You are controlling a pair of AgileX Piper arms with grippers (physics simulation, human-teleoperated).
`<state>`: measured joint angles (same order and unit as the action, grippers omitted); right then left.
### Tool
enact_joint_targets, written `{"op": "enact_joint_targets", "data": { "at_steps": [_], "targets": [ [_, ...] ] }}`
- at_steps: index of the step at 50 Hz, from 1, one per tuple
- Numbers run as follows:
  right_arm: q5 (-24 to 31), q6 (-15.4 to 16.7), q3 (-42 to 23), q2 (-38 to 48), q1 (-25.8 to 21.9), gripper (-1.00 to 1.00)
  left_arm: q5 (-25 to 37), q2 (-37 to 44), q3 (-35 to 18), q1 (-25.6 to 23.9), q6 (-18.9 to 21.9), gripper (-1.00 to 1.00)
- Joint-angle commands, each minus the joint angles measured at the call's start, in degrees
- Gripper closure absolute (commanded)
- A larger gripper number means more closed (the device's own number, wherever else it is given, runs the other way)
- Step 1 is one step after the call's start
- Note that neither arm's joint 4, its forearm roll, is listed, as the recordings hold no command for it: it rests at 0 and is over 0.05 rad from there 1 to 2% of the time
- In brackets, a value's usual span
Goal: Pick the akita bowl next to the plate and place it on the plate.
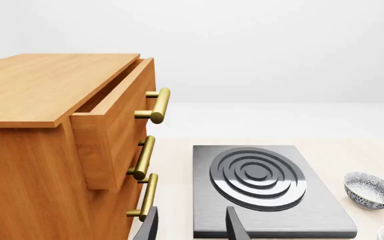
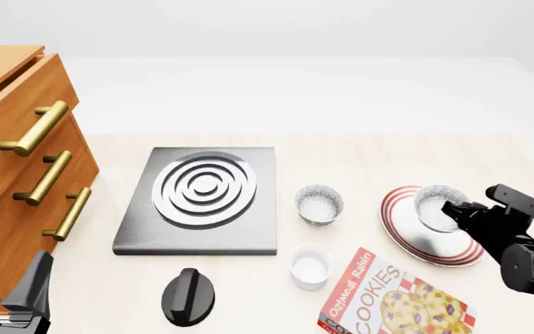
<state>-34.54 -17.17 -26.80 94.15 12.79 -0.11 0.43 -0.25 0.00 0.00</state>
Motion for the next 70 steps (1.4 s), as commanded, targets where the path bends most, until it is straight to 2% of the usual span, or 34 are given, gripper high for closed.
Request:
{"op": "enact_joint_targets", "data": {
  "at_steps": [1, 60, 61, 70],
  "targets": [
    [-0.4, 0.6, -0.4, 0.6, -0.3, 1.00, 0.0, 0.0, 0.0, 0.0, 0.0, -1.00],
    [-2.2, 3.8, -0.4, 3.9, -1.1, 1.00, 0.0, 0.0, 0.0, 0.0, 0.0, -1.00],
    [-2.2, 3.8, -0.5, 3.9, -1.0, -1.00, 0.0, 0.0, 0.0, 0.0, 0.0, -1.00],
    [-2.1, 3.8, -0.4, 3.7, -0.9, -1.00, 0.0, 0.0, 0.0, 0.0, 0.0, -1.00]
  ]
}}
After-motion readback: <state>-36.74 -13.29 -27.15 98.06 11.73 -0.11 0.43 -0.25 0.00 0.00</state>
